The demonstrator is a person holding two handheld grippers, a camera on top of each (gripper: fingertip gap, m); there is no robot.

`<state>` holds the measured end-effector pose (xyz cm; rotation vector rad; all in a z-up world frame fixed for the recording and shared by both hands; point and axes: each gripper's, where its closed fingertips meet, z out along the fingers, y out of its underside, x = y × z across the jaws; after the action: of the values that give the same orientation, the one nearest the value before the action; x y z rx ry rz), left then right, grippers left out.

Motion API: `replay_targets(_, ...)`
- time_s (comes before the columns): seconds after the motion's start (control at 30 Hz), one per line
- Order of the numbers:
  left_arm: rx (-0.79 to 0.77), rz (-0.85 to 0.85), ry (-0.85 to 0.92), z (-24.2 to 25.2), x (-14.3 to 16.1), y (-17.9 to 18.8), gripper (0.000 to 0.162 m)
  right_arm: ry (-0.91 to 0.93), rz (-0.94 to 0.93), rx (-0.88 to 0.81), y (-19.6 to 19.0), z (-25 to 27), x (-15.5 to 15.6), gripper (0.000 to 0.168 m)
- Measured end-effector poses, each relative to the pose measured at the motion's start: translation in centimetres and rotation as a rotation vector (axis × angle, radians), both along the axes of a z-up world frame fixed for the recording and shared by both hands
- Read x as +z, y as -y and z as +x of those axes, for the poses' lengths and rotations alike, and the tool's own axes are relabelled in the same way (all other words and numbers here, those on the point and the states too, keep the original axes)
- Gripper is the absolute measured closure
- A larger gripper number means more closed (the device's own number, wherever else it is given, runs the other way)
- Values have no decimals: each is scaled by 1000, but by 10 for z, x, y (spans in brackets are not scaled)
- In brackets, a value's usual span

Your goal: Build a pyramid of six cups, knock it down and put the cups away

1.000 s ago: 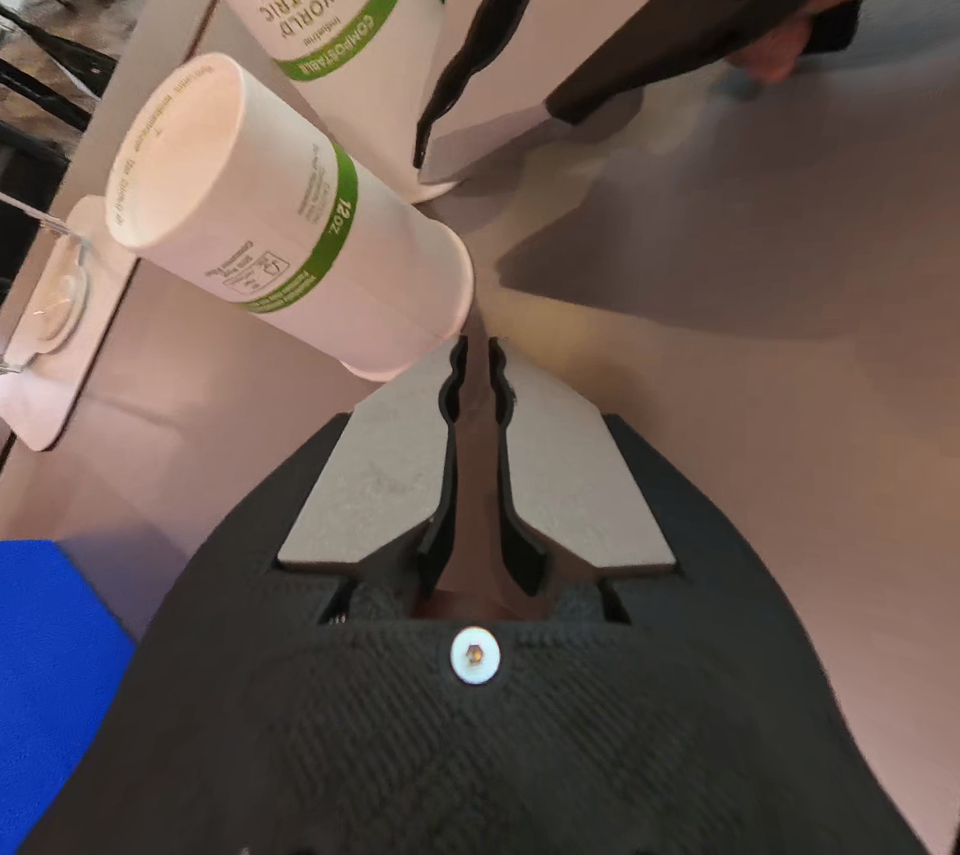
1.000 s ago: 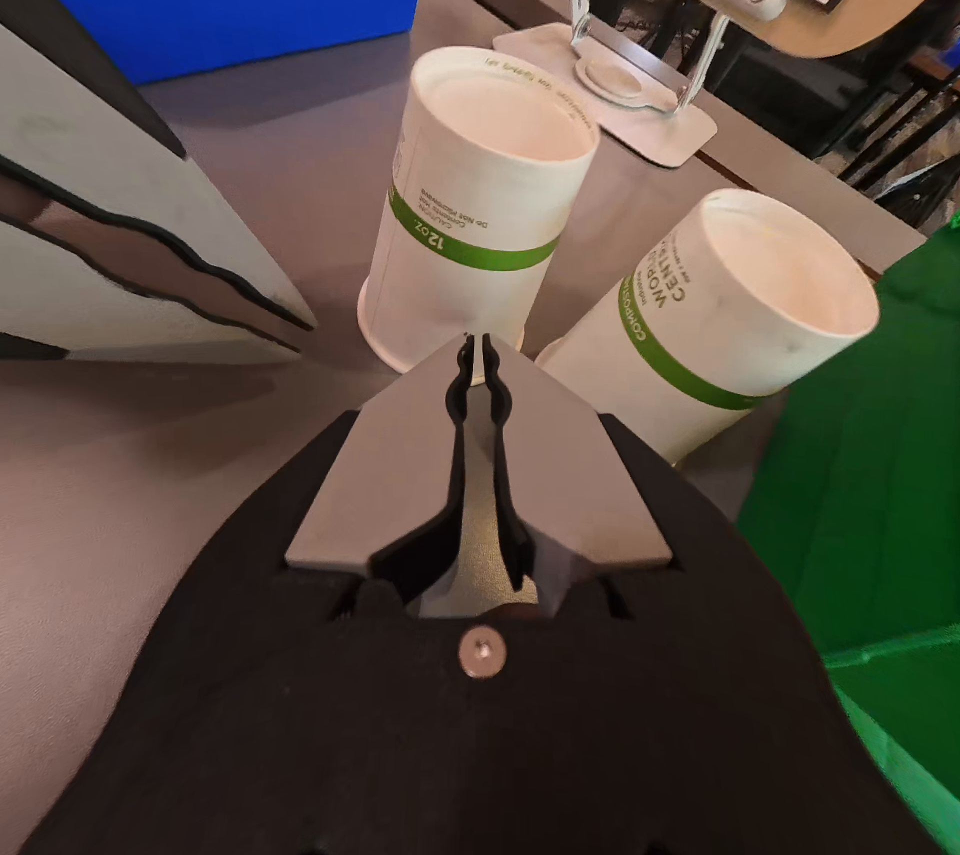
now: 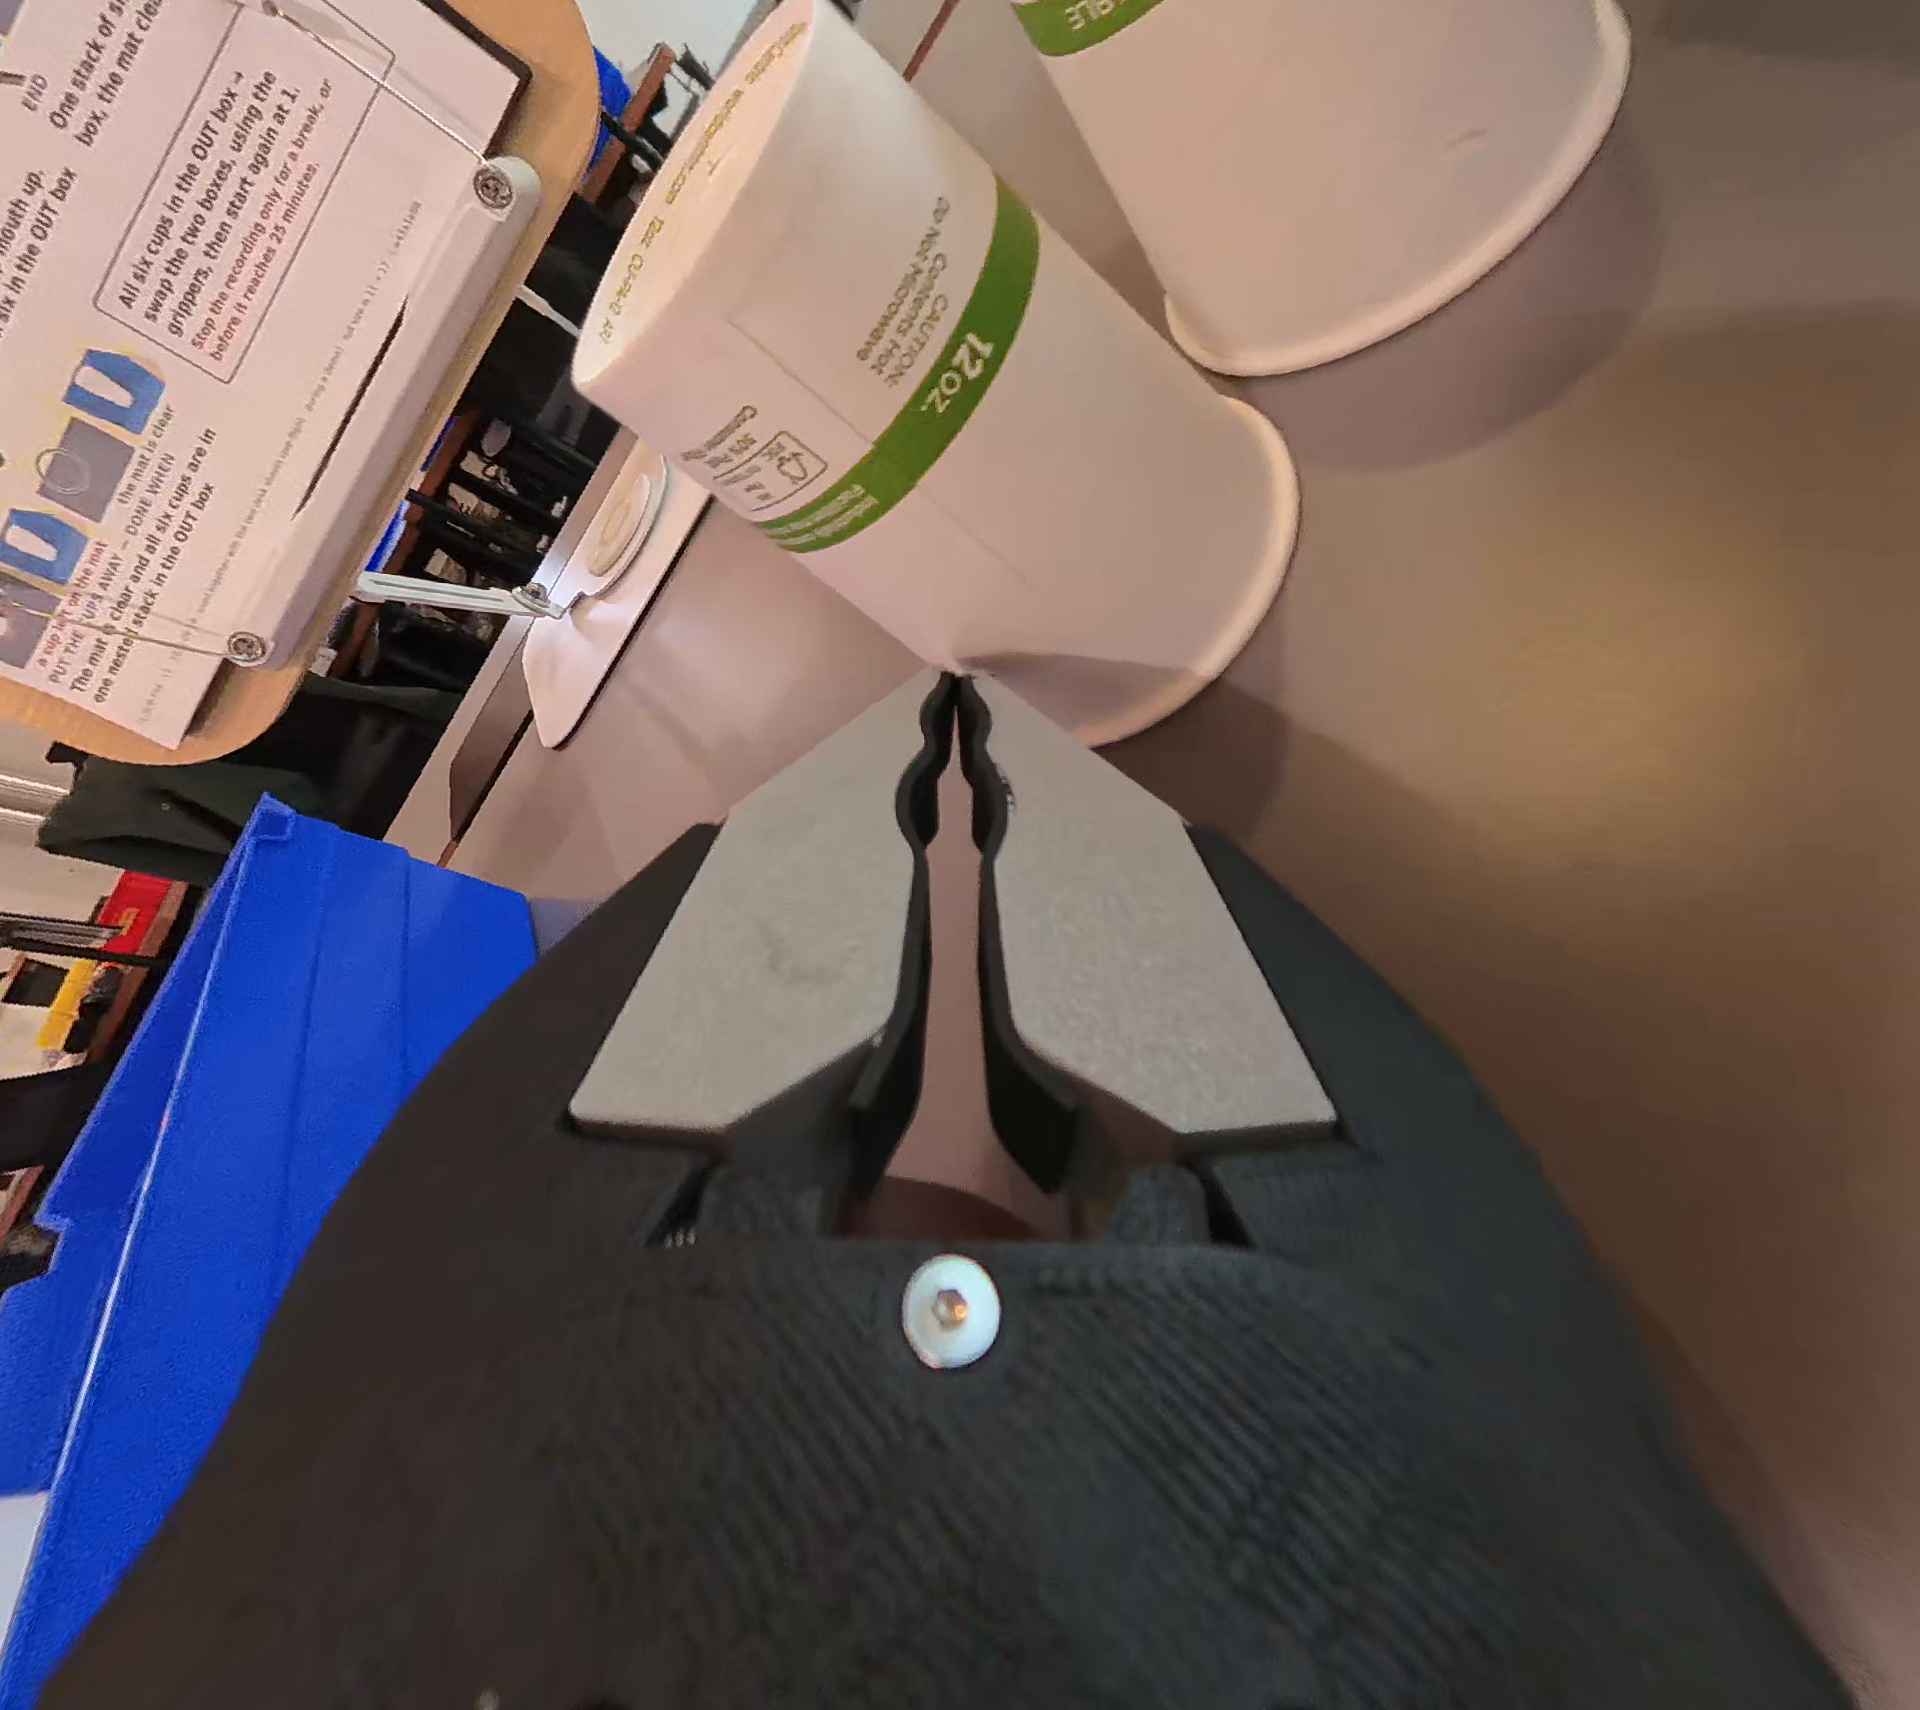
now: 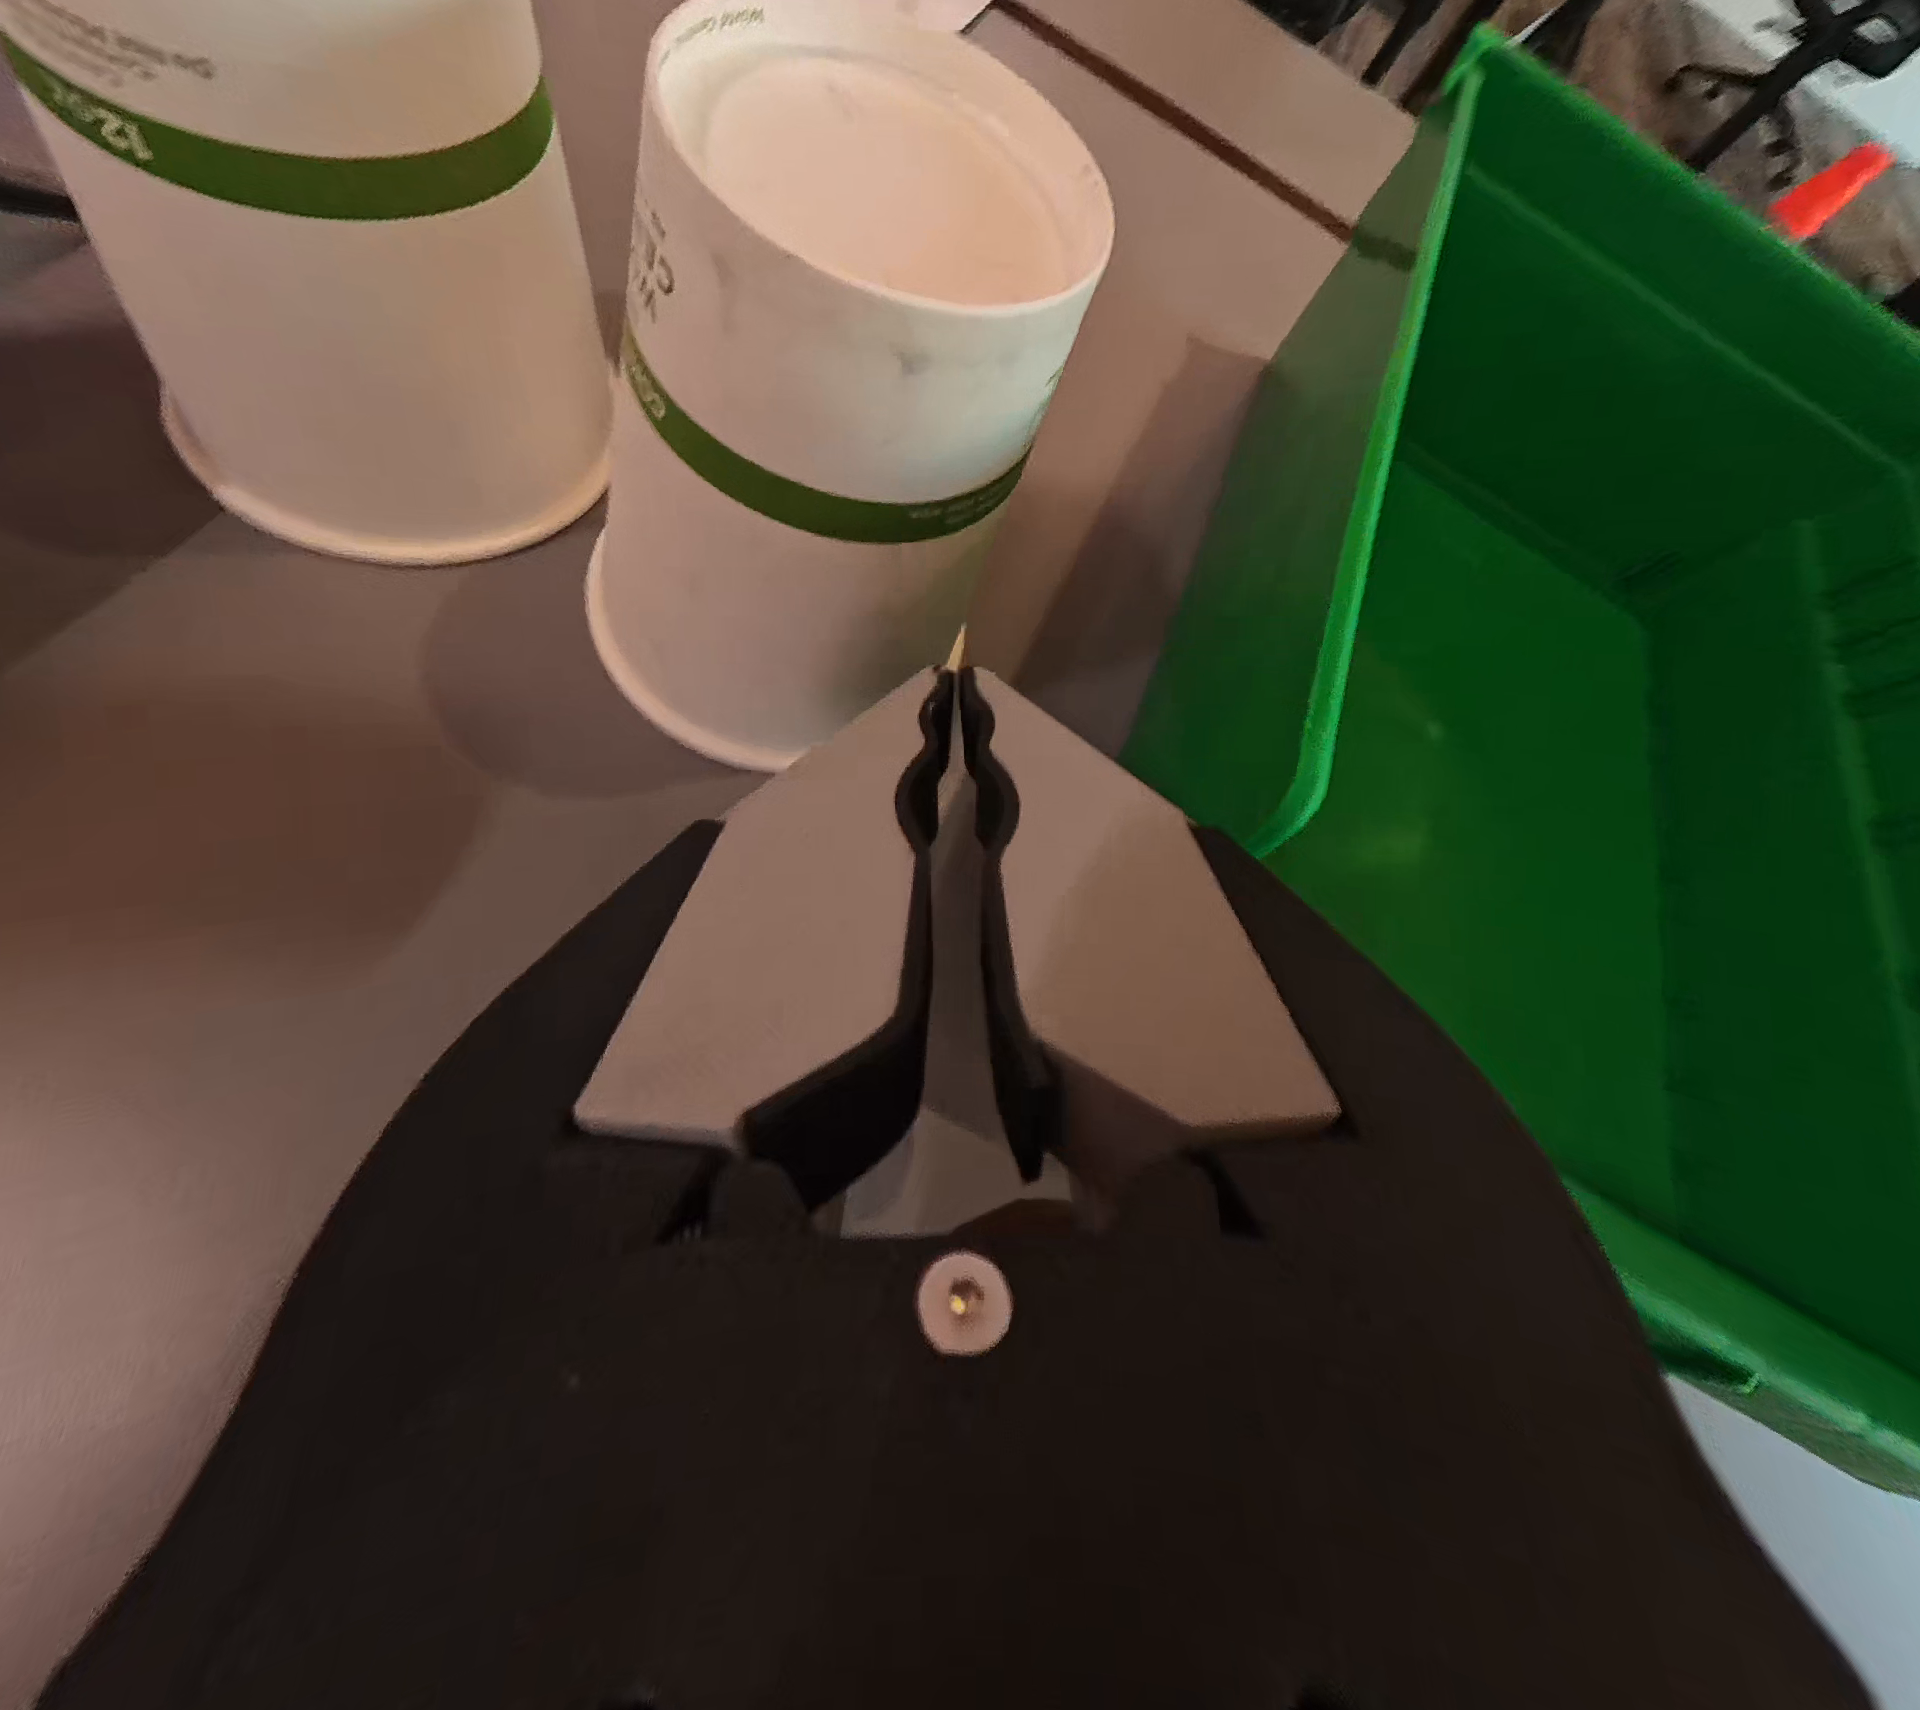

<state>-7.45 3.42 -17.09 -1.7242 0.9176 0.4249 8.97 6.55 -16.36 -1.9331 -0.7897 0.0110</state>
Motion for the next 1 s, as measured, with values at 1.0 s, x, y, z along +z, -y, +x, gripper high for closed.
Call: replay_targets(1.0, 137, 66, 59, -38, 13, -13, 160, -36, 152, 124, 18, -35, 16, 139)
